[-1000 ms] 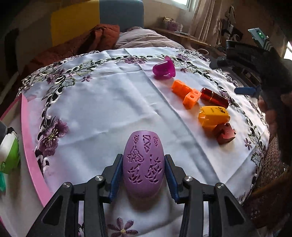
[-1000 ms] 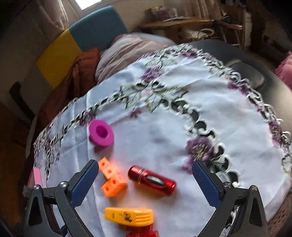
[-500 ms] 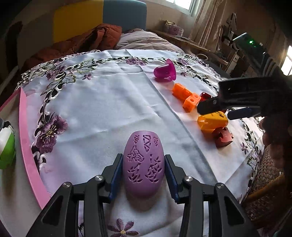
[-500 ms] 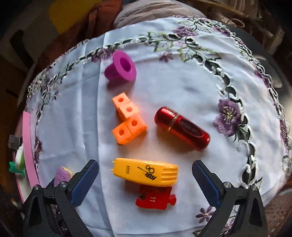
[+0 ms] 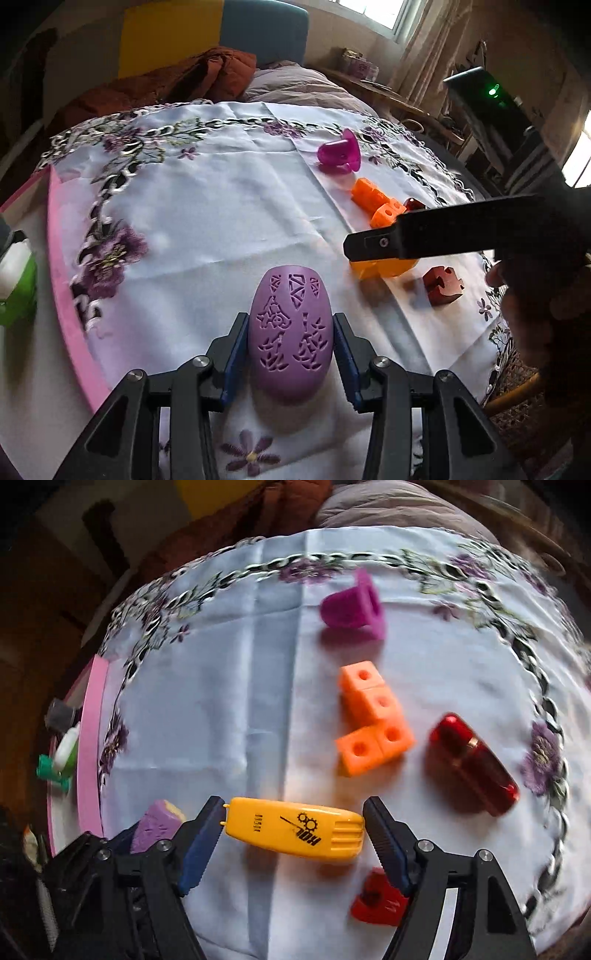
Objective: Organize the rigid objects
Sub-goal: 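Carry the purple egg into the tray and open the left gripper while the right grasps the whistle, then carry the yellow whistle into the tray and open the right gripper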
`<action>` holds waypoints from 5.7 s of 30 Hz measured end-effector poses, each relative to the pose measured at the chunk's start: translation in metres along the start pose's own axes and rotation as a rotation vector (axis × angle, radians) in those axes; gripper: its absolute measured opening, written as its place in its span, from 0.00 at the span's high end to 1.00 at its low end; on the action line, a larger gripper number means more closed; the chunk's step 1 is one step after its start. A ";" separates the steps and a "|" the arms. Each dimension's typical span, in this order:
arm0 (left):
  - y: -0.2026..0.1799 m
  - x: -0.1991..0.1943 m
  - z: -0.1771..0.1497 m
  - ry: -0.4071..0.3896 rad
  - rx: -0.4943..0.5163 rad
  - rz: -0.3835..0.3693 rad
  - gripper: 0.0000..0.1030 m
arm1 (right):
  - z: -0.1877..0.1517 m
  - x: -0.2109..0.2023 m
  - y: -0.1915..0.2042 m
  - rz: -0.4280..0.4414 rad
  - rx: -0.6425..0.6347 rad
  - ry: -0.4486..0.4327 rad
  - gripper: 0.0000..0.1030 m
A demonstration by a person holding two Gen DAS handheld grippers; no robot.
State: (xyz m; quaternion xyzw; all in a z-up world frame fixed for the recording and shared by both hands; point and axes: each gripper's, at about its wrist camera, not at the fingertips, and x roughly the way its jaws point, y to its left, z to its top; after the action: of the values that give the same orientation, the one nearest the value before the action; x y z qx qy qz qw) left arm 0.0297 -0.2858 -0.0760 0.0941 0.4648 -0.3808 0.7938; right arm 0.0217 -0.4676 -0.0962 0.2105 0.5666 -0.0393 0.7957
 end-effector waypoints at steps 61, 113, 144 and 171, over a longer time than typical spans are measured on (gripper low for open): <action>0.226 -0.106 -0.047 -0.063 -0.472 0.407 0.57 | -0.005 0.002 0.015 -0.087 -0.114 -0.042 0.25; 0.188 -0.176 -0.089 -0.211 -0.487 0.407 0.56 | -0.007 -0.008 0.038 -0.146 -0.202 -0.114 0.26; 0.233 -0.196 -0.131 -0.216 -0.629 0.441 0.56 | -0.023 0.023 0.341 0.196 -0.717 -0.182 0.24; 0.212 -0.199 -0.124 -0.222 -0.558 0.461 0.56 | -0.033 0.006 0.315 0.169 -0.658 -0.255 0.11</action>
State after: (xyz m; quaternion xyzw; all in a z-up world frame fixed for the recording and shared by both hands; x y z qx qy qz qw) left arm 0.0387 0.0264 -0.0266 -0.0654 0.4284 -0.0587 0.8993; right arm 0.0899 -0.1678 -0.0191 -0.0174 0.4257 0.1853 0.8855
